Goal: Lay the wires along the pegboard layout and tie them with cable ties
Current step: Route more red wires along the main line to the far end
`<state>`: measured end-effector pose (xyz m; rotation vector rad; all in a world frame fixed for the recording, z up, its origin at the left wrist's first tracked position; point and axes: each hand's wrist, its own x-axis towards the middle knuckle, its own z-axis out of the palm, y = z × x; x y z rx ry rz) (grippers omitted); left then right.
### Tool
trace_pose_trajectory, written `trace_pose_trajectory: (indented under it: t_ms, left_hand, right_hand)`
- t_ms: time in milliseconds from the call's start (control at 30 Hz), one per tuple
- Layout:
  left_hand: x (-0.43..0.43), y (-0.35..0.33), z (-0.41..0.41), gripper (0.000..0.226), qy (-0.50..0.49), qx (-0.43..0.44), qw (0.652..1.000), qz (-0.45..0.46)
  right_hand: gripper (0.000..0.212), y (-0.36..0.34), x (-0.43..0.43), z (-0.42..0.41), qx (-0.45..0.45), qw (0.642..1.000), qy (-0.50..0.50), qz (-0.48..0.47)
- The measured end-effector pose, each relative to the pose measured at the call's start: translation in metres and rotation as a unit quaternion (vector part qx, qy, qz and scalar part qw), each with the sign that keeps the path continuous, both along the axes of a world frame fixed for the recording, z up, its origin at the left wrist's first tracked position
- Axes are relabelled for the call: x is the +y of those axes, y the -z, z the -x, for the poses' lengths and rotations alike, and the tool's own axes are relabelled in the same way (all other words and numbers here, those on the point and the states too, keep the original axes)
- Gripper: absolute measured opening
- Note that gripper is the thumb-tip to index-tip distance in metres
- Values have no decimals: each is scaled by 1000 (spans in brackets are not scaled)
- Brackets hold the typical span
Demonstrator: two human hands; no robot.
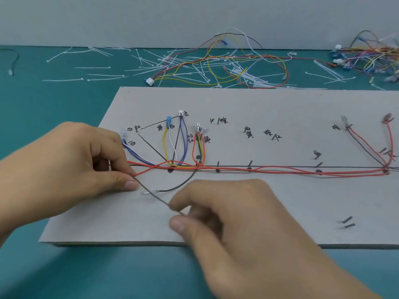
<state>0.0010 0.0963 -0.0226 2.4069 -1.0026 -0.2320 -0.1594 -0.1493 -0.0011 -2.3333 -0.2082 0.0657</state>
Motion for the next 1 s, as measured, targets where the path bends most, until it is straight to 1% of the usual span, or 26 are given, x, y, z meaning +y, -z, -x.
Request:
trace_pose_trajectory:
  t_ms: [33,133,200,267,333,400,500,567,600,667,733,867,900,1000]
  left_hand:
    - [0,-2,1,27,2,5,1000,-4]
    - [-2,-9,3,30,9,10,1000,-24]
    - [-6,-14,5,32,7,-9,999,-40]
    - [-15,-19,9,28,-2,-40,998,-52]
    - [-27,-22,12,22,-15,-63,996,-60]
    - [-40,-26,15,22,-16,-76,995,-65]
    - [-49,-27,17,22,-10,-73,994,-82]
    - [-42,-25,14,20,-13,-72,993,-88]
    - [-37,-24,13,22,-13,-68,994,-90]
    - [-22,-24,7,33,-16,-54,993,-102]
    - [-3,-19,-1,41,-17,-41,992,-118]
    - [15,-8,-15,45,-8,-24,993,-113]
    - [16,-6,-17,46,-1,-14,994,-110]
    - [16,-1,-17,34,13,-8,995,-97]
  right_hand:
    - [27,-8,-7,2,18,1000,20,-10]
    - [9,-16,-30,10,44,996,60,-44]
    - [15,-22,-42,13,103,989,73,-74]
    - [21,-26,-53,15,135,986,80,-63]
    - [21,-27,-64,18,157,983,90,-45]
    - [21,-26,-74,21,161,981,104,-28]
    - [17,-23,-79,21,159,979,122,-44]
    - [13,-19,-79,19,159,980,117,-36]
    - [13,-17,-79,18,156,981,109,-32]
    - [12,-15,-76,18,150,984,93,-34]
    - [12,-16,-70,17,151,984,79,-52]
    - [11,-15,-61,14,147,984,65,-72]
    - [11,-15,-59,14,148,984,59,-74]
    - [13,-13,-51,13,153,984,43,-79]
